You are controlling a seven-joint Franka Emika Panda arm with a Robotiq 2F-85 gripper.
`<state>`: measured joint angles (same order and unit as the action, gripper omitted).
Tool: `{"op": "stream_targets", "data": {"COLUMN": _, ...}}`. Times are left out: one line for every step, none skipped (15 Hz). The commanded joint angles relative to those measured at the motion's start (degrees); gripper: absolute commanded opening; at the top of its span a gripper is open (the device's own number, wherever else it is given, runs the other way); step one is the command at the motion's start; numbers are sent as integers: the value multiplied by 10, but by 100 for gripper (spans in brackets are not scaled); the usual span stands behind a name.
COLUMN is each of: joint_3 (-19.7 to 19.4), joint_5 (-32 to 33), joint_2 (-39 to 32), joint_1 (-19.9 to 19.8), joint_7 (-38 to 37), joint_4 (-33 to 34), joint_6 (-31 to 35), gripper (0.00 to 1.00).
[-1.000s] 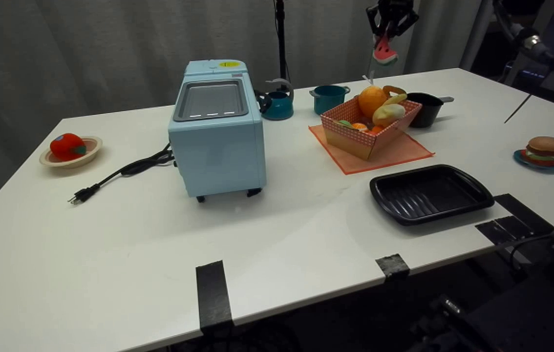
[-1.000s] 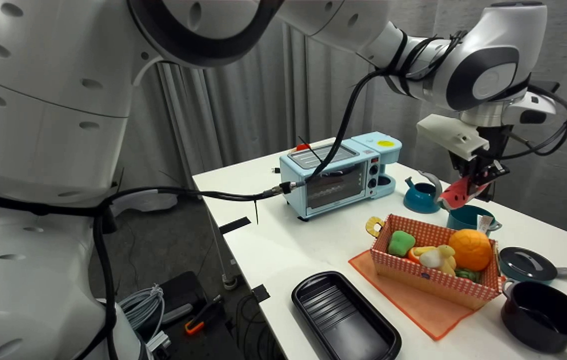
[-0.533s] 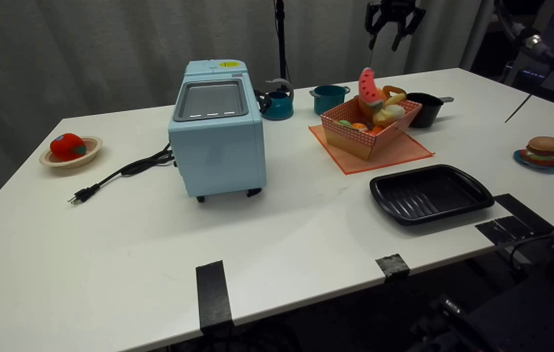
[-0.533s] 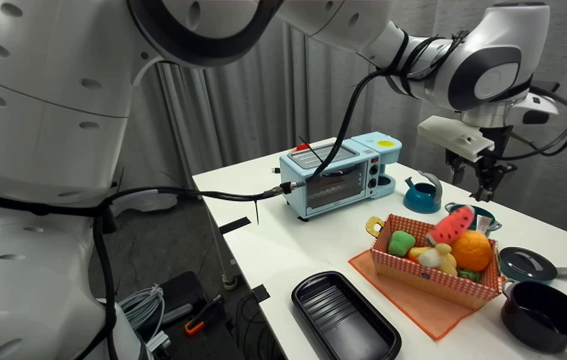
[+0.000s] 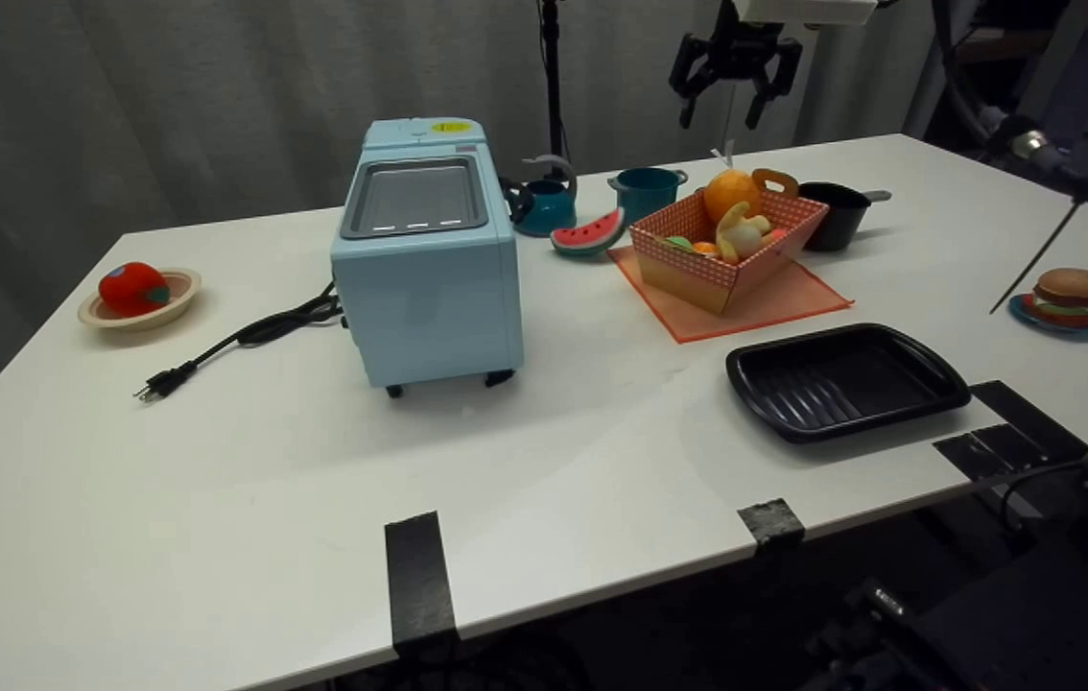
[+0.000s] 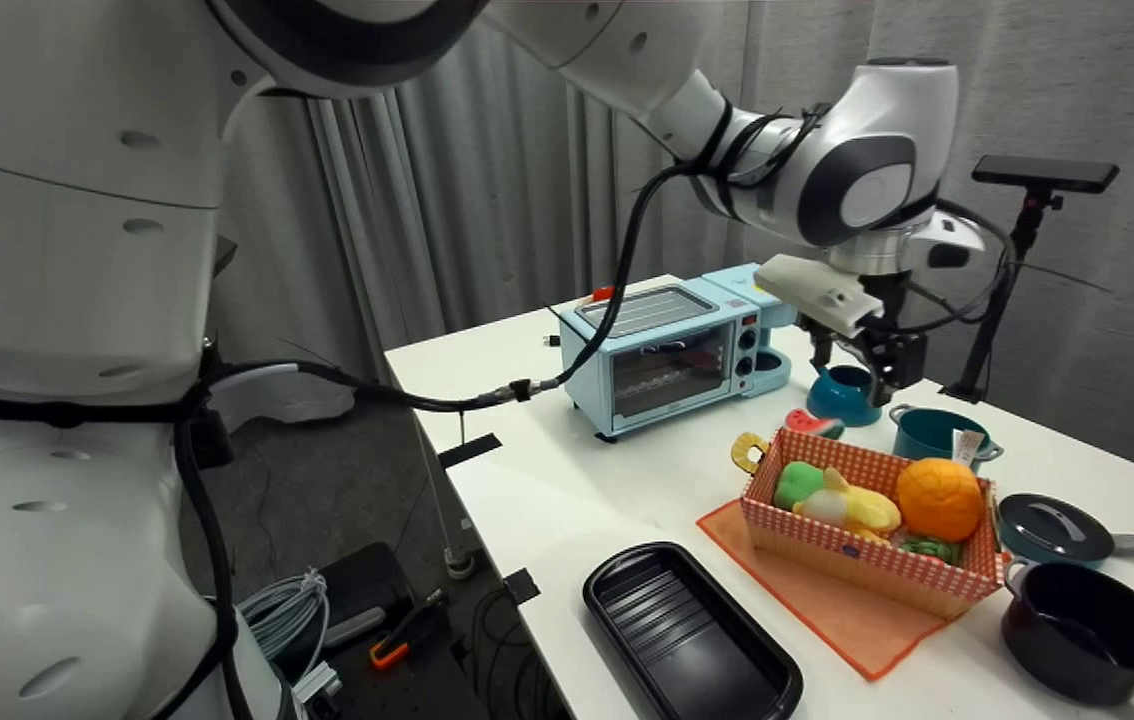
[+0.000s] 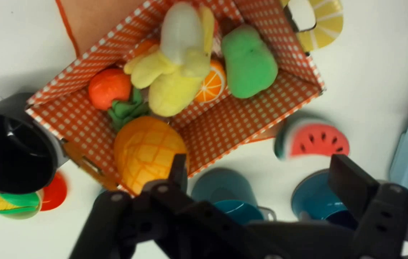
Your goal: Remove the watermelon from the pot and place it in the basket
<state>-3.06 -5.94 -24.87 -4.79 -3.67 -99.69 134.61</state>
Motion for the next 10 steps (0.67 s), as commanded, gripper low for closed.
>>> {"op": "stream_targets", "data": {"joint_3": -2, "joint_5": 37, "joint_2": 91, "joint_1": 39, "joint_7": -28, "joint_4": -143, "joint_6": 51, "gripper": 100}}
{"op": "stream_targets", "data": {"joint_3": 4, "joint_5": 17, "joint_2": 31, "joint_1": 23, "joint_7": -10, "joint_4": -60, "joint_6": 22, "gripper": 100}}
{"op": "stream_targets", "data": {"joint_3": 4, "joint_5": 25, "joint_2": 46, "joint_1": 32, "joint_7": -19, "joint_4": -87, "joint_6": 32, "gripper": 100}}
{"op": "stream_targets", "data": {"joint_3": 5, "joint_5": 28, "joint_2": 58, "joint_1": 37, "joint_7": -23, "joint_4": -106, "joint_6": 37, "gripper": 100}}
{"op": "stream_targets", "data": {"joint_3": 5, "joint_5": 30, "joint_2": 67, "joint_1": 38, "joint_7": -24, "joint_4": -118, "joint_6": 39, "gripper": 100}}
{"op": "stream_targets", "data": {"joint_3": 4, "joint_5": 31, "joint_2": 72, "joint_1": 38, "joint_7": -24, "joint_4": -123, "joint_6": 39, "gripper": 100}}
{"op": "stream_targets", "data": {"joint_3": 3, "joint_5": 31, "joint_2": 75, "joint_1": 37, "joint_7": -24, "joint_4": -125, "joint_6": 39, "gripper": 100}}
{"op": "stream_targets", "data": {"joint_3": 2, "joint_5": 31, "joint_2": 76, "joint_1": 37, "joint_7": -24, "joint_4": -126, "joint_6": 39, "gripper": 100}}
{"op": "stream_targets", "data": {"joint_3": 2, "joint_5": 31, "joint_2": 77, "joint_1": 37, "joint_7": -24, "joint_4": -126, "joint_6": 39, "gripper": 100}}
{"op": "stream_targets", "data": {"joint_3": 2, "joint_5": 31, "joint_2": 77, "joint_1": 37, "joint_7": -24, "joint_4": -127, "joint_6": 39, "gripper": 100}}
